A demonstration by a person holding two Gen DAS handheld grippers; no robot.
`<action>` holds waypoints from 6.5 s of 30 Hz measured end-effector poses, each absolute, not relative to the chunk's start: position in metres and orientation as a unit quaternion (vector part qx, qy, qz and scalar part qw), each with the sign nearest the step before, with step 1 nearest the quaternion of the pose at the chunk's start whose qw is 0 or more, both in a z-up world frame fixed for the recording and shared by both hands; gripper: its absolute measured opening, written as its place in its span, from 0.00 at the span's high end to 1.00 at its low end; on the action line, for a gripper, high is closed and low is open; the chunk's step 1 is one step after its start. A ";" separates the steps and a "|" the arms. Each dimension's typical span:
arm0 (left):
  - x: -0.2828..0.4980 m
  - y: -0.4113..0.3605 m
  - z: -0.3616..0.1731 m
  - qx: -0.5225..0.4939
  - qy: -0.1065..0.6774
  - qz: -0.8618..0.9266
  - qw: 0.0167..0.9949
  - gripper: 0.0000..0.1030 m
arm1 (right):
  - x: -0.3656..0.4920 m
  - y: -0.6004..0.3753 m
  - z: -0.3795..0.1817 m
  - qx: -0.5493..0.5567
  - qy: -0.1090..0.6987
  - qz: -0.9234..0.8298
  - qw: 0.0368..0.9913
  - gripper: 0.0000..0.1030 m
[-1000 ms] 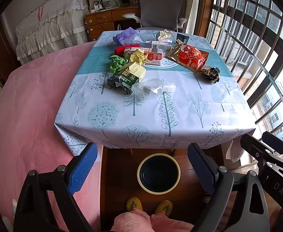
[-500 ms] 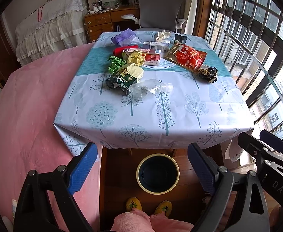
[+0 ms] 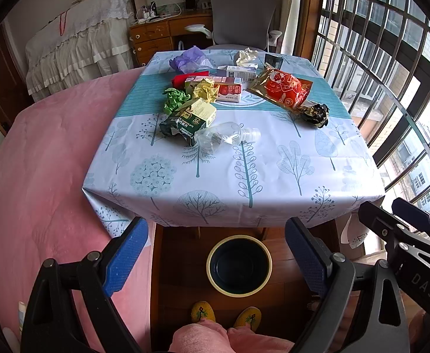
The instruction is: Collect trash
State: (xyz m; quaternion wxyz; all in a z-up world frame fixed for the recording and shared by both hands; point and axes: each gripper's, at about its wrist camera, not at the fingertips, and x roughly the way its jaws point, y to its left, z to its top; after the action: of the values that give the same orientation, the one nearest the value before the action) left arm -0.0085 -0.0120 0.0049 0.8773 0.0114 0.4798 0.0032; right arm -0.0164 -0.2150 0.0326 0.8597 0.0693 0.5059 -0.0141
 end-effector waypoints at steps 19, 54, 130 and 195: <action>-0.004 -0.016 0.013 0.017 0.477 0.014 0.879 0.10 | -0.016 -0.219 0.032 0.076 0.504 -0.010 0.860 0.36; 0.211 0.115 -0.038 0.076 0.534 -0.069 0.839 0.10 | 0.172 -0.136 -0.099 0.380 0.580 -0.003 0.721 0.37; -0.014 -0.027 -0.132 0.010 0.600 -0.053 0.798 0.42 | -0.017 -0.191 -0.118 0.136 0.640 0.175 0.736 0.75; 0.034 0.019 0.012 0.031 0.450 -0.152 0.879 0.13 | 0.007 -0.194 -0.001 0.161 0.525 -0.031 0.835 0.40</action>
State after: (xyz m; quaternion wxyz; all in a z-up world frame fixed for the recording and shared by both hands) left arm 0.0336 0.0190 0.0123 0.8794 0.0310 0.4499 -0.1524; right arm 0.0075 -0.1935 -0.0007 0.8355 0.1608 0.5246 -0.0307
